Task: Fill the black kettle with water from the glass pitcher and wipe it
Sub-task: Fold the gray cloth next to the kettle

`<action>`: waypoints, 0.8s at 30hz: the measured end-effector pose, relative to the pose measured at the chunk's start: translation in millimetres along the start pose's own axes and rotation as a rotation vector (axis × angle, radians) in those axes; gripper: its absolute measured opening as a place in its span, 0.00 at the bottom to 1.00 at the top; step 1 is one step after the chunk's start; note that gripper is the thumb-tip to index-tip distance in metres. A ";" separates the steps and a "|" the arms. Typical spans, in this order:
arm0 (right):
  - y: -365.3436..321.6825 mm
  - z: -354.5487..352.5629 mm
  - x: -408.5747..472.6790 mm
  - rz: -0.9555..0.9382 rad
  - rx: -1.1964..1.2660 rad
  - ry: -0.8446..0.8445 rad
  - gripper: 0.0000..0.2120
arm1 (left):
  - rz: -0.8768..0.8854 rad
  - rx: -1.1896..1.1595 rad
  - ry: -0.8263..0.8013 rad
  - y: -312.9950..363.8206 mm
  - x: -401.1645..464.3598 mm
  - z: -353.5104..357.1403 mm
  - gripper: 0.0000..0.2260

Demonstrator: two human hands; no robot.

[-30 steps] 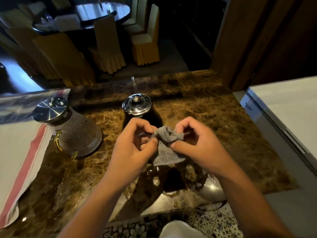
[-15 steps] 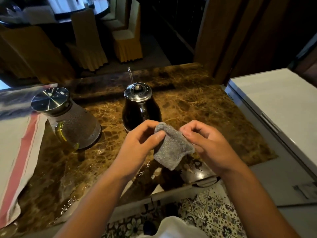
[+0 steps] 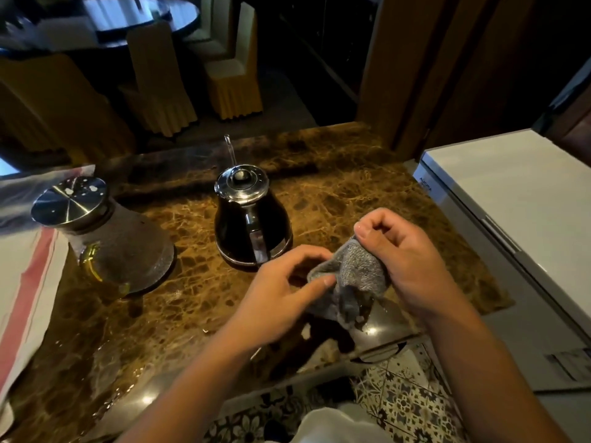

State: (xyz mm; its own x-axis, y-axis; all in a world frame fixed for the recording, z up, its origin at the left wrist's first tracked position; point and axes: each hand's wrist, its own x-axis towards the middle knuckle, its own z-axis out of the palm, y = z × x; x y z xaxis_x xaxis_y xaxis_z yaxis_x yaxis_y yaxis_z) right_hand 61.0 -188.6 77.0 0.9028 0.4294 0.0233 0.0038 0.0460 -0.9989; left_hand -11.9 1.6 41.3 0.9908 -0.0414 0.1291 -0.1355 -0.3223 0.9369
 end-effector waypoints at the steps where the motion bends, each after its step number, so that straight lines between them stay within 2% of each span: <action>1: 0.1 -6.7 5.5 0.000 -0.008 0.008 0.07 | 0.002 0.029 0.054 -1.1 7.1 3.0 0.07; 4: 5.0 -34.6 24.5 0.009 -0.081 0.023 0.11 | 0.071 0.142 0.197 -2.1 29.6 6.2 0.03; 6: 6.6 -57.3 38.5 -0.007 -0.270 -0.023 0.14 | 0.167 0.232 0.283 0.2 43.8 7.9 0.04; 10: 14.3 -101.6 68.7 -0.014 -0.678 -0.313 0.24 | 0.251 0.445 0.433 10.5 77.3 24.5 0.06; 11: 17.6 -110.0 77.2 -0.061 -0.736 -0.346 0.25 | 0.275 0.493 0.471 11.5 87.4 27.4 0.06; 13: 25.6 -124.4 95.5 -0.190 -0.826 -0.333 0.20 | 0.266 0.490 0.520 13.1 104.2 32.2 0.05; 17: 30.4 -146.4 122.2 -0.310 -0.827 -0.214 0.10 | 0.148 0.367 0.549 16.2 125.9 36.2 0.05; 21: 18.9 -174.7 137.3 -0.258 -0.700 -0.277 0.04 | 0.077 0.244 0.597 22.7 138.5 49.8 0.04; 24: 2.7 -197.6 131.9 -0.255 -0.600 -0.345 0.05 | 0.058 0.105 0.650 30.4 134.7 54.8 0.02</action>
State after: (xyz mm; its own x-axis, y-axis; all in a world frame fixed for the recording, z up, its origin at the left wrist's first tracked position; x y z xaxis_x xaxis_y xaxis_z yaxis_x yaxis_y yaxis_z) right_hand 265.0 -310.1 69.5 0.6567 0.7348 0.1699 0.5190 -0.2768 -0.8088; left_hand 117.6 -65.6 69.3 0.7741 0.5069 0.3793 -0.1552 -0.4289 0.8899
